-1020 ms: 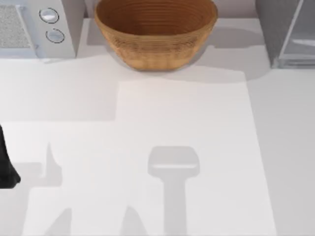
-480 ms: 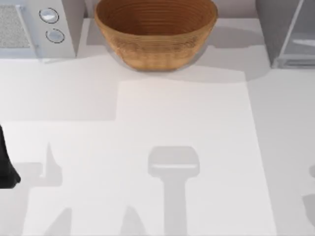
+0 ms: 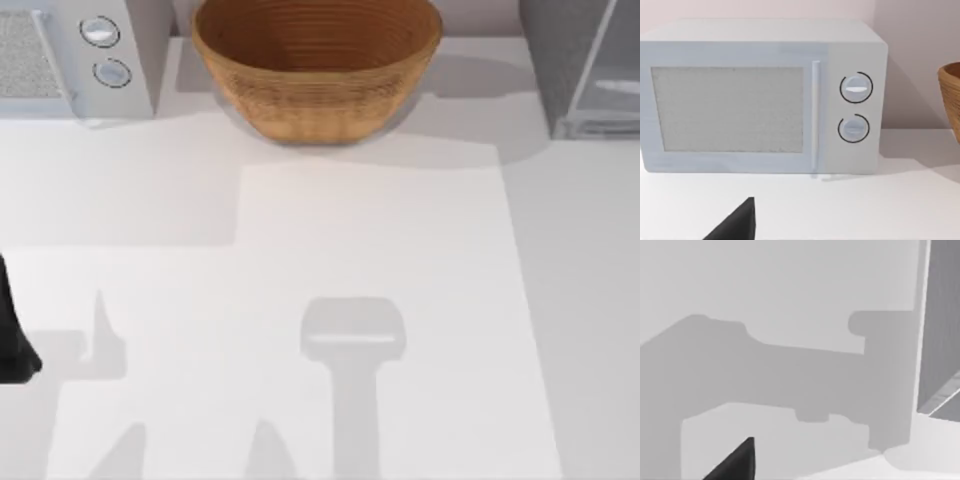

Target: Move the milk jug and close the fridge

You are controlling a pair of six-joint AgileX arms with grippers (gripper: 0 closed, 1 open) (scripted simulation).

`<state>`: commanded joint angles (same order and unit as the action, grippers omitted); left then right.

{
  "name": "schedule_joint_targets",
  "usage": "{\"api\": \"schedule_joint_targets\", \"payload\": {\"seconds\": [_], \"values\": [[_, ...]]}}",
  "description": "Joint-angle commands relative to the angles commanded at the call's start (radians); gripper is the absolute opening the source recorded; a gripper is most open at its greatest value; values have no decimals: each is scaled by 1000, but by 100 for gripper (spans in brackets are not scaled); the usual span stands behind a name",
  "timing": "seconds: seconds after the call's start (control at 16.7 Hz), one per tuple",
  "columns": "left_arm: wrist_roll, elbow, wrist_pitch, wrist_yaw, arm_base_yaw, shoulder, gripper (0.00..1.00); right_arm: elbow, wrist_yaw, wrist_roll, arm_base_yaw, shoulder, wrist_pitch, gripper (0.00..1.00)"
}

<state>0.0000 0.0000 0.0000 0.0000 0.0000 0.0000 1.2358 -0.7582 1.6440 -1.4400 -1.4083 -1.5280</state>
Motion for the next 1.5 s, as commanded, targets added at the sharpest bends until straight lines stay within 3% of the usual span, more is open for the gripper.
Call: {"api": "schedule_joint_targets", "payload": {"seconds": [0.18,0.36,0.84,1.14,1.5], "values": [[0,0,0,0,0,0,100,53,-103,220,-204,-229,28,100],[0,0,0,0,0,0,100,84,-168,350,-332,-365,53,100],[0,0,0,0,0,0,100,90,-187,384,-366,-404,62,100],[0,0,0,0,0,0,100,118,-158,236,-227,-419,219,100],[0,0,0,0,0,0,100,122,-108,-187,44,-432,609,100]]}}
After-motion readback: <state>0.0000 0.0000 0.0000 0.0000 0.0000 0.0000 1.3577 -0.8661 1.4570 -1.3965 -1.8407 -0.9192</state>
